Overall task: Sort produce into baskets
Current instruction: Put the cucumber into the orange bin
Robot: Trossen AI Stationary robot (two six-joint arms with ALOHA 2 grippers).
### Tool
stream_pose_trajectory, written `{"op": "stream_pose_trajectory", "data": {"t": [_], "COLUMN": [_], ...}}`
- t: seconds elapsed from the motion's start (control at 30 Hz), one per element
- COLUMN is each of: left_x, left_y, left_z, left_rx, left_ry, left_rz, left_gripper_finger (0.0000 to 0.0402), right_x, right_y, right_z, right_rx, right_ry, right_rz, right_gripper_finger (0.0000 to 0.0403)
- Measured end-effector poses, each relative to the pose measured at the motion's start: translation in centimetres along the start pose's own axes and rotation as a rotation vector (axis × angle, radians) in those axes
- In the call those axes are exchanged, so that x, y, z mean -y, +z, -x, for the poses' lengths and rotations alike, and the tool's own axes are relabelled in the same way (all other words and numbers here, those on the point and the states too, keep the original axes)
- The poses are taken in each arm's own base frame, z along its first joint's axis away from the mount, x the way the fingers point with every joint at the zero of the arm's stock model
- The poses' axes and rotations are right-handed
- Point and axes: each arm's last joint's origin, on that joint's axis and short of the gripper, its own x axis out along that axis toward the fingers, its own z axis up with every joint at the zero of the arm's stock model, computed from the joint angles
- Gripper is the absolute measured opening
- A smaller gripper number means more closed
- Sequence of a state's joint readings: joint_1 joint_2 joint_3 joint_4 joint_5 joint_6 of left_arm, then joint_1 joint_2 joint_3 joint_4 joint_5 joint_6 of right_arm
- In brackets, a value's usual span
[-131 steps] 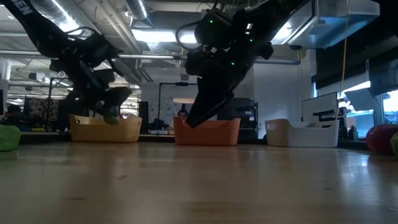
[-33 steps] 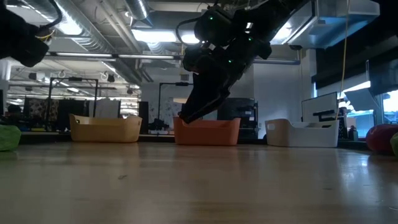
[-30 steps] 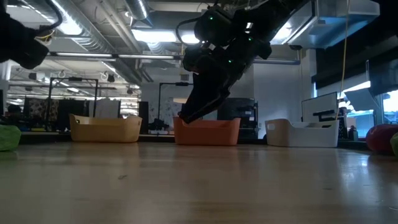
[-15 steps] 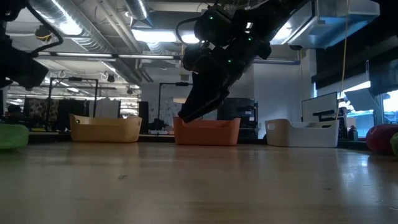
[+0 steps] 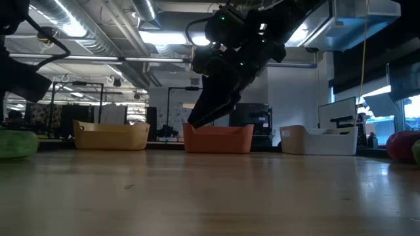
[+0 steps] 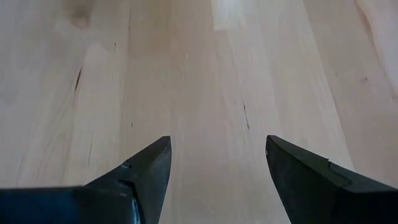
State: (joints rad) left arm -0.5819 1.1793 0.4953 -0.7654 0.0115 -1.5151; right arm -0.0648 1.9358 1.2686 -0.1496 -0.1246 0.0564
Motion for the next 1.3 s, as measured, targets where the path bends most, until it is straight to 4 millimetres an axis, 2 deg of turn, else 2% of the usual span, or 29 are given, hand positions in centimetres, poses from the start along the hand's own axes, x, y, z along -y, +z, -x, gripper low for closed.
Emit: {"op": "stream_pose_trajectory", "data": {"t": [0.13, 0.37, 0.67, 0.83, 1.1, 1.3], "left_x": [0.1, 0.3, 2.4, 3.0, 3.8, 4.4], "left_y": [0.1, 1.2, 3.2, 4.5, 6.2, 7.2], "left_z": [0.0, 0.1, 2.2, 2.6, 3.2, 3.7], "left_rx": [0.030, 0.084, 0.274, 0.361, 0.483, 0.571], "left_ry": [-0.005, -0.024, -0.095, -0.136, -0.196, -0.238], "left_rz": [-0.070, -0.105, -0.284, -0.356, -0.446, -0.502], "left_gripper_finger": [0.0167, 0.0168, 0.0167, 0.0168, 0.0168, 0.0168], "right_x": [0.0, 0.0, 0.0, -0.1, -0.5, -0.7], "right_y": [0.0, 0.1, 0.3, 0.6, 2.0, 3.1], "right_z": [0.0, 0.0, 0.0, 0.0, 0.2, 0.6], "right_rx": [0.000, 0.014, 0.032, 0.058, 0.205, 0.322], "right_ry": [0.000, 0.001, 0.002, 0.025, 0.148, 0.174], "right_rz": [0.001, 0.005, 0.007, 0.011, 0.044, 0.068], "right_gripper_finger": [0.0253, 0.0253, 0.0253, 0.0253, 0.0253, 0.0253]}}
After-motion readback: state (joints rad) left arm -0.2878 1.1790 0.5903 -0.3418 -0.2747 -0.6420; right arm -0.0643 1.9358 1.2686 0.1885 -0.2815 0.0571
